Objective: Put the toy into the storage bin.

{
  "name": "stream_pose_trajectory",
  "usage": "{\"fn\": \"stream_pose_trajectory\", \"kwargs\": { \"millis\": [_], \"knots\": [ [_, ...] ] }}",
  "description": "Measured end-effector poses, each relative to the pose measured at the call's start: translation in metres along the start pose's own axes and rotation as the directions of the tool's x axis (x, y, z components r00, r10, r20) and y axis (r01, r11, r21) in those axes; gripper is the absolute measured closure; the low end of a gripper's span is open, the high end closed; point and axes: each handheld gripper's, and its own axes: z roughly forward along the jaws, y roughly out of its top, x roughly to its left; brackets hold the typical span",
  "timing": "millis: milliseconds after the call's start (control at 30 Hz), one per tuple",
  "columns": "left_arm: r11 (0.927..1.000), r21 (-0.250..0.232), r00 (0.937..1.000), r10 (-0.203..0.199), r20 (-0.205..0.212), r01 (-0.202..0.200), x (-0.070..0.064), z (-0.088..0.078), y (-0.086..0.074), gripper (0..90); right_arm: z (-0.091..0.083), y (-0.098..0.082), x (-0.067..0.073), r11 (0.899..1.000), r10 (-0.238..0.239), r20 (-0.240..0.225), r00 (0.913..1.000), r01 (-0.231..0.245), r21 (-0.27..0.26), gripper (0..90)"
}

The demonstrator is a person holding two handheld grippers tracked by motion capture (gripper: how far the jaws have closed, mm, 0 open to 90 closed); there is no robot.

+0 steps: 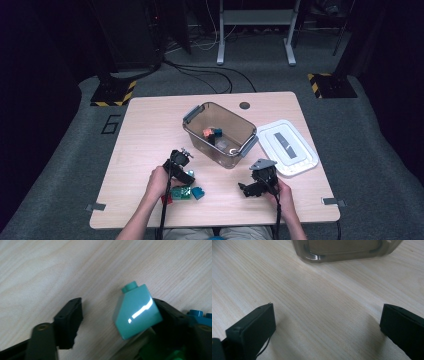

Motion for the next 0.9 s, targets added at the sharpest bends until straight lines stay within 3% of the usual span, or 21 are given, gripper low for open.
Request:
{"fn": "stream_pose_trajectory", "kwargs": {
  "millis": [267,467,900],
  "knots": [
    [0.9998,-0.020,1.0000,0.001,-0.010,-0.001,0.003,-0.003,-0.002,56.6,0.000,0.000,0.000,1.000,0.000,0.000,1.0000,0.000,0.000,0.0],
    [0.9993,-0.034,0.9999,0.017,0.003,-0.017,0.001,-0.006,-0.002,58.6,0.000,0.000,0.000,1.000,0.000,0.000,1.0000,0.000,0.000,0.0],
    [0.9967,-0.066,0.9988,0.045,-0.016,-0.046,0.000,-0.026,0.004,58.9,0.000,0.000,0.000,1.000,0.000,0.000,1.0000,0.000,0.000,0.0]
  ]
}}
